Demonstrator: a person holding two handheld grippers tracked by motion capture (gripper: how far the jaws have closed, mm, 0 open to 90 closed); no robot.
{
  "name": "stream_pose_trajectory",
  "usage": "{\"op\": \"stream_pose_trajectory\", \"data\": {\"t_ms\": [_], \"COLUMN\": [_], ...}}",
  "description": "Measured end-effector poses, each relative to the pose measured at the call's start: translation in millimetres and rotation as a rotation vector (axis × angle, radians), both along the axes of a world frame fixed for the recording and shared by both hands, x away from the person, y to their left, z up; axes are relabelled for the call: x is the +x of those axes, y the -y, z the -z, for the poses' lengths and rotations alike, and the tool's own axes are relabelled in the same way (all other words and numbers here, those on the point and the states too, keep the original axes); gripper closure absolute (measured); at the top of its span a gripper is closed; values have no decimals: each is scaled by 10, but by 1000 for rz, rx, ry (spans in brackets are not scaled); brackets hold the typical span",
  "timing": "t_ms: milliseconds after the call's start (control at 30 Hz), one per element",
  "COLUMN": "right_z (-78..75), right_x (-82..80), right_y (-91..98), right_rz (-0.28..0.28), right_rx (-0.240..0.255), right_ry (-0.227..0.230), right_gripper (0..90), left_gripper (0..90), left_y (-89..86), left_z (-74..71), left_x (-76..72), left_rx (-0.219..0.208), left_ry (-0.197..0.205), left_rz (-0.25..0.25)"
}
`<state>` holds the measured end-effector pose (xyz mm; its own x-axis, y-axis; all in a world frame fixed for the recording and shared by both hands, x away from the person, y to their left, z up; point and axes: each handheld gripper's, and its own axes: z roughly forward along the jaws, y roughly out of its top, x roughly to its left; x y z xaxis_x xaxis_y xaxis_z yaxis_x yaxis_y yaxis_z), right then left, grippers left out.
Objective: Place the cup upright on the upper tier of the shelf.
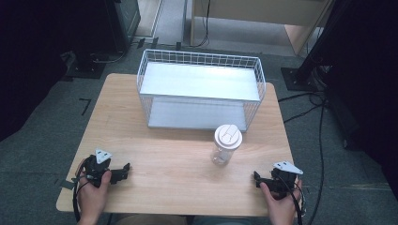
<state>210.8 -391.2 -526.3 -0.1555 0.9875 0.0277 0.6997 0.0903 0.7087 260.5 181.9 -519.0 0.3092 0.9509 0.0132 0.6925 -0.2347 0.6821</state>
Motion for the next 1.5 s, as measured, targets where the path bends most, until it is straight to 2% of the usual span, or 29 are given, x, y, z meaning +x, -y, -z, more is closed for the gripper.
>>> {"op": "stream_pose_trajectory", "data": {"t_ms": [100, 167, 233, 300, 433, 533, 733, 867, 1167, 1500], "right_z": [-3, -5, -12, -41, -126, -178, -244, -274, -371, -482], "right_x": [-1, -31, -59, -70, -71, -42, 31, 88, 192, 299], "right_y": [-56, -152, -278, -383, -550, -660, -864, -972, -1137, -1240], "right_rz": [-17, -14, 16, 6, -73, -123, -185, -211, -219, -223], "right_rx": [9, -17, -33, -21, 34, 89, 161, 187, 244, 249], "right_ry": [10, 17, 27, 32, 81, 98, 131, 150, 204, 253], "right_gripper": [9, 8, 8, 9, 9, 8, 9, 8, 9, 16], "left_gripper": [0, 0, 0, 0, 0, 0, 0, 0, 0, 0], "left_y": [0, 1, 1, 1, 0, 0, 0, 1, 0, 1], "left_z": [0, 0, 0, 0, 0, 0, 0, 0, 0, 0], "left_x": [0, 0, 0, 0, 0, 0, 0, 0, 0, 0], "left_rx": [-1, -1, 0, -1, 0, 0, 0, -1, -1, -1], "left_ry": [0, 1, 1, 0, 0, 0, 0, 0, 0, 0], "left_rz": [0, 0, -1, -1, 0, 0, 0, 0, 0, 0]}}
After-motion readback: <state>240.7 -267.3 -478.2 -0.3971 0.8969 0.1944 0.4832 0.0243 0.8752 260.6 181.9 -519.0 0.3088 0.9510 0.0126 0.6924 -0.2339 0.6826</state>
